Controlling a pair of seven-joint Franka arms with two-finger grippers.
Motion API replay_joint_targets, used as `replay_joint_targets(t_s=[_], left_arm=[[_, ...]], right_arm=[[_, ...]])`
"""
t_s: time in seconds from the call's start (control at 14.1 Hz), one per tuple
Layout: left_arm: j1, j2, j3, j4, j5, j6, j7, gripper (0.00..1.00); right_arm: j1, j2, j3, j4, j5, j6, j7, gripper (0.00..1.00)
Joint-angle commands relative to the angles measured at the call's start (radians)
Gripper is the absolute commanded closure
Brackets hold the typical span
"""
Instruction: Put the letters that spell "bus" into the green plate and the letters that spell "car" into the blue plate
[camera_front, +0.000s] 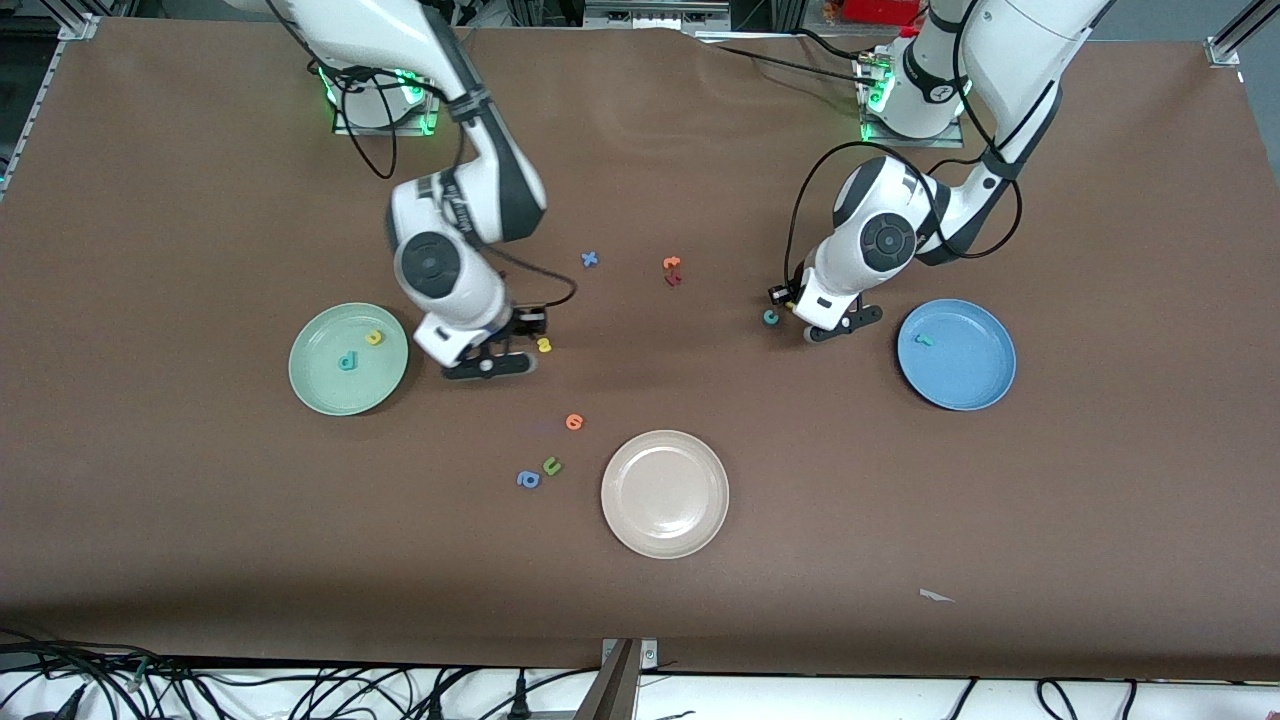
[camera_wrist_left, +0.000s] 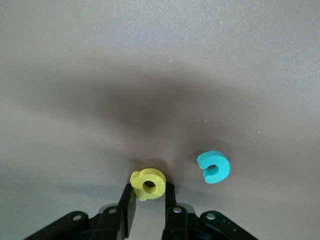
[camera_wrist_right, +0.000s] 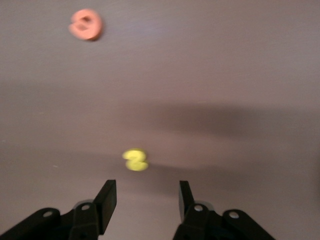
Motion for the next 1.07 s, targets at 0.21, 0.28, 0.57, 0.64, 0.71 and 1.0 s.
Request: replay_joint_targets(t_s=[0.21,0.28,0.57,0.64,0.71,1.0], left_arm=[[0.016,-0.012,0.007,0.007,0.019,-0.019,-0.003,0.88],[0.024,-0.028,0.010,0.022,0.019,-0.065,0.019,0.88],[0.163,-0.104,0.011,0.122,0.021,-0.316,0.204,0.91],[0.198,-0.115,0.011,0.149,0.021,-0.376,0.252,0.91],[0.229,-0.115,0.014,0.174,0.022,-0.424,0.299,0.91],[0.412,-0.109,0.012,0.199,0.145,-0.495,0.527,0.91]], right_arm=[[0.037,0.058,-0.012,-0.004,0.016,0.080,0.016,0.41],[0.037,0.065,-0.012,-0.004,0.016,0.089,0.013,0.41],[0.038,0.093,-0.011,-0.006,0.018,0.120,0.016,0.48],[0.038,0.100,-0.010,-0.006,0.018,0.120,0.016,0.50],[0.040,0.105,-0.010,-0.006,0.018,0.120,0.016,0.51],[0.047,0.113,-0.004,-0.004,0.019,0.129,0.011,0.80]])
